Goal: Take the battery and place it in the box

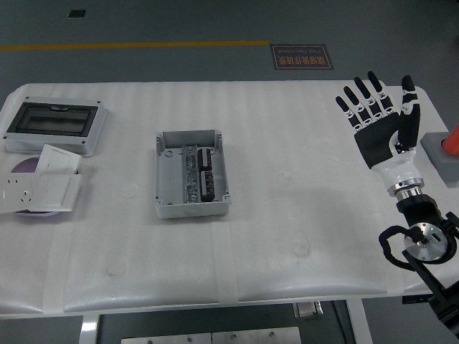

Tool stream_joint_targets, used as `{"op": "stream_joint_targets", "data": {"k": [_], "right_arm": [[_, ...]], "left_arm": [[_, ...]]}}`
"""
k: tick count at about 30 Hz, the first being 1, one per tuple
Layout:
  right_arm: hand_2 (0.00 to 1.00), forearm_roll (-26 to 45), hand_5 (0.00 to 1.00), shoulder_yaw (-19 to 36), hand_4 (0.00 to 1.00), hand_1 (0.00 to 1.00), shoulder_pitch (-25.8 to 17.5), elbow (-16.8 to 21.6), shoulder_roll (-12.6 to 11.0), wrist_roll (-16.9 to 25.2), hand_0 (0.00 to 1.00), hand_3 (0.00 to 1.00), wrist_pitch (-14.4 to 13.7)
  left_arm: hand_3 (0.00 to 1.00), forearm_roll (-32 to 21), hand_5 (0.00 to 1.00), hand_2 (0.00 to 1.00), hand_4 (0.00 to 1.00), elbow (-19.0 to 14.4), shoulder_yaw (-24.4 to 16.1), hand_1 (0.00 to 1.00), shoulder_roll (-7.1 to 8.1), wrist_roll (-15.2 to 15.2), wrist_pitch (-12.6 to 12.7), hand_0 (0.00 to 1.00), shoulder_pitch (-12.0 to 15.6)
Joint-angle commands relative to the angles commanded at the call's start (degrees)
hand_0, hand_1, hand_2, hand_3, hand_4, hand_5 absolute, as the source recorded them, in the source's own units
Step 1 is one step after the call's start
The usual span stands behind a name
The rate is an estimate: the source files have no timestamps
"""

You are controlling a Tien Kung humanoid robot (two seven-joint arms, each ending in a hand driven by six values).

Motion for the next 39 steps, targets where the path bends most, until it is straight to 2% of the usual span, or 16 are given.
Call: {"op": "stream_joint_targets", "data": {"k": [3,19,20,26,27,32,33,38,39], "right_arm": [[0.71,0.0,0.705,0.6,0.827,0.689,-0.2,0.0,-0.2,-0.1,0.684,0.637,0.0],[0.708,1.6,0.709,1.3,0.824,0.68,-0.6,-0.9,-0.4,-0.1,0.677,0.635,-0.2],[0.615,1.8,0.71,1.3,0.823,0.541,-0.6,-0.9,-0.5,-0.2,0.485,0.625,-0.1],[0.615,2.7,0.71,1.0,0.823,0.541,-0.5,-0.9,-0.4,-0.1,0.485,0.625,0.5],[0.409,2.8,0.715,1.0,0.82,0.395,-0.5,-0.9,-0.4,-0.1,0.363,0.491,0.5],[0.409,3.1,0.715,1.1,0.82,0.395,-0.6,-1.0,-0.5,0.1,0.363,0.491,0.3],[0.353,3.2,0.717,1.1,0.816,0.344,-0.6,-1.0,-0.5,0.1,0.325,0.401,0.3],[0.353,3.1,0.717,1.2,0.816,0.344,-0.6,-1.0,-0.5,0.1,0.325,0.401,0.2],[0.335,3.1,0.719,1.2,0.813,0.331,-0.6,-1.0,-0.5,0.1,0.316,0.357,0.1]], "left_arm": [[0.747,0.1,0.373,0.619,0.699,0.0,-0.1,0.714,-0.05,-0.1,0.1,0.703,-0.1],[0.745,-0.1,0.375,0.619,0.701,-0.1,0.5,0.713,-0.27,-0.6,0.4,0.703,0.0],[0.744,-0.1,0.373,0.619,0.701,-0.1,0.5,0.711,-0.29,-0.6,0.4,0.703,0.0],[0.744,-0.3,0.373,0.619,0.701,0.0,0.9,0.711,-0.43,-0.6,0.4,0.703,0.1],[0.74,-0.4,0.371,0.619,0.698,0.0,0.9,0.712,-0.43,-0.6,0.4,0.702,0.1],[0.74,-0.3,0.371,0.619,0.698,0.0,0.8,0.712,-0.38,-0.7,0.4,0.702,0.0],[0.739,-0.3,0.371,0.619,0.699,0.0,0.8,0.71,-0.39,-0.7,0.4,0.702,0.0],[0.739,-0.2,0.371,0.619,0.699,-0.1,0.7,0.71,-0.47,-0.7,0.4,0.702,0.0],[0.738,-0.2,0.37,0.619,0.697,-0.1,0.7,0.71,-0.48,-0.7,0.4,0.701,0.0]]}}
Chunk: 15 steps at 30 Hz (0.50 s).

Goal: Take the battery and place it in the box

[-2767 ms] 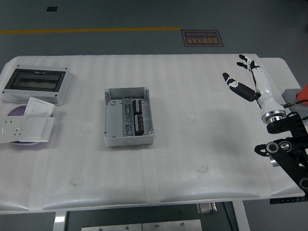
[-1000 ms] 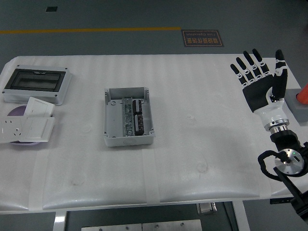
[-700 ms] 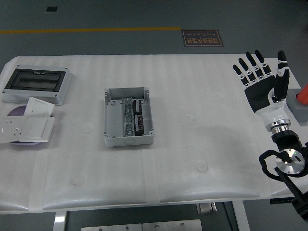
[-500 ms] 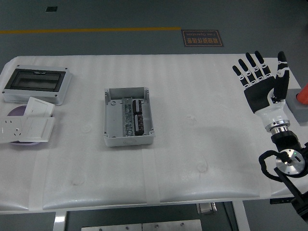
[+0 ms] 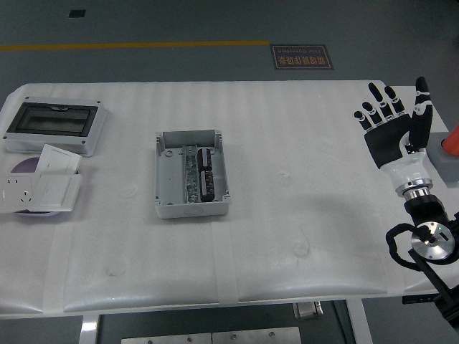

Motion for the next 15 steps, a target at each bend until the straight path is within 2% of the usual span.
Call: {"op": "stream_joint_targets", "data": {"k": [15], "right_arm": [[0.334,-0.6,0.722,0.3,0.813,0.34,0.1,0.1,-0.1,-0.4,0.329,0.353,-0.2]], "left_arm": [[0.737,0.0,0.37,0.619,0.697,0.1,0.0,0.709,-0.35,-0.1,0.1,0.7,0.0]]}}
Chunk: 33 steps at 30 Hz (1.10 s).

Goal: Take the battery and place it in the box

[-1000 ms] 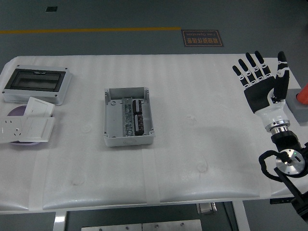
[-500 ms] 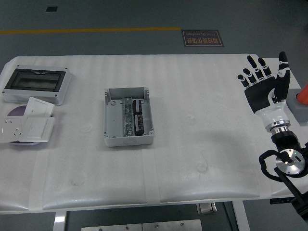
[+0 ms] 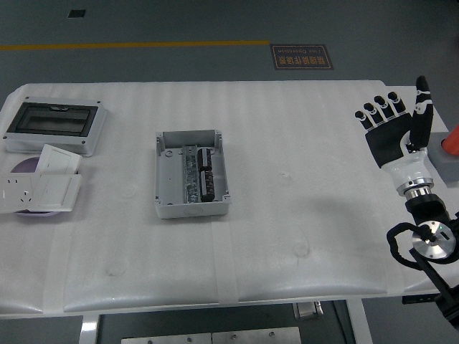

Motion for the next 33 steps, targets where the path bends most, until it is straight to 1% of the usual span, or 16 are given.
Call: {"op": "stream_joint_targets", "data": {"k": [11,20,21,26,27,32,33], "right_arm": [[0.352,-0.4,0.727,0.3,0.812,0.35,-0.1,0.1,-0.1,-0.3,0.345,0.375,0.1],[0.358,-1.7,0.729,0.7,0.813,0.354,-0.2,0.0,-0.2,-0.8,0.346,0.38,-0.5],[0.56,-1.9,0.736,0.8,0.815,0.505,-0.2,0.0,-0.2,-0.9,0.435,0.497,-0.7],[0.56,-2.7,0.736,1.1,0.815,0.505,-0.2,0.0,-0.2,-1.1,0.435,0.497,-1.1],[0.771,-2.8,0.743,1.1,0.818,0.753,-0.1,0.0,-0.2,-1.1,0.746,0.721,-1.2],[0.771,-3.1,0.743,1.2,0.818,0.753,-0.1,0.0,-0.3,-1.3,0.746,0.721,-1.4],[0.832,-3.2,0.75,1.2,0.823,0.805,-0.1,0.0,-0.3,-1.3,0.831,0.767,-1.5]], "left_arm": [[0.736,-0.2,0.369,0.619,0.696,0.0,0.3,0.709,-0.16,0.0,0.0,0.699,0.1],[0.736,-0.1,0.368,0.619,0.696,0.0,0.4,0.708,-0.12,-0.1,0.0,0.699,0.1],[0.735,-0.1,0.368,0.619,0.696,0.0,0.5,0.708,-0.1,-0.1,0.0,0.699,0.1],[0.735,-0.2,0.368,0.619,0.696,0.1,0.7,0.708,-0.11,-0.1,0.1,0.699,0.1],[0.735,-0.2,0.368,0.619,0.696,0.1,0.7,0.708,-0.12,-0.1,0.1,0.699,0.1],[0.735,-0.4,0.368,0.619,0.696,0.1,0.8,0.708,-0.18,-0.2,0.1,0.699,0.1],[0.735,-0.4,0.368,0.619,0.696,0.1,0.9,0.707,-0.19,-0.2,0.1,0.699,0.0]]}}
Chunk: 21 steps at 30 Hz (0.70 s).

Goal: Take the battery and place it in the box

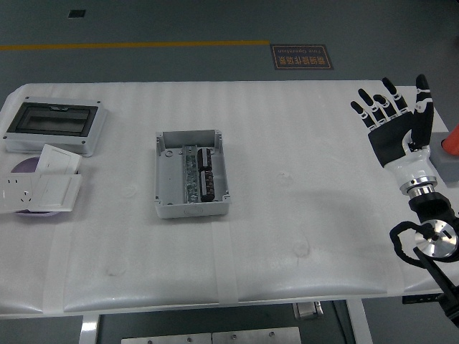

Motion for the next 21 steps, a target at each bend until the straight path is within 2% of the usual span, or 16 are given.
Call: {"op": "stream_joint_targets", "data": {"k": [21], "right_arm": [[0.865,-1.5,0.767,1.9,0.834,0.832,0.0,-0.1,-0.3,-0.3,0.863,0.802,-1.0]], "left_arm": [[0.733,0.0,0.368,0.619,0.696,0.0,0.2,0.707,0.11,0.0,0.0,0.698,0.1]]}}
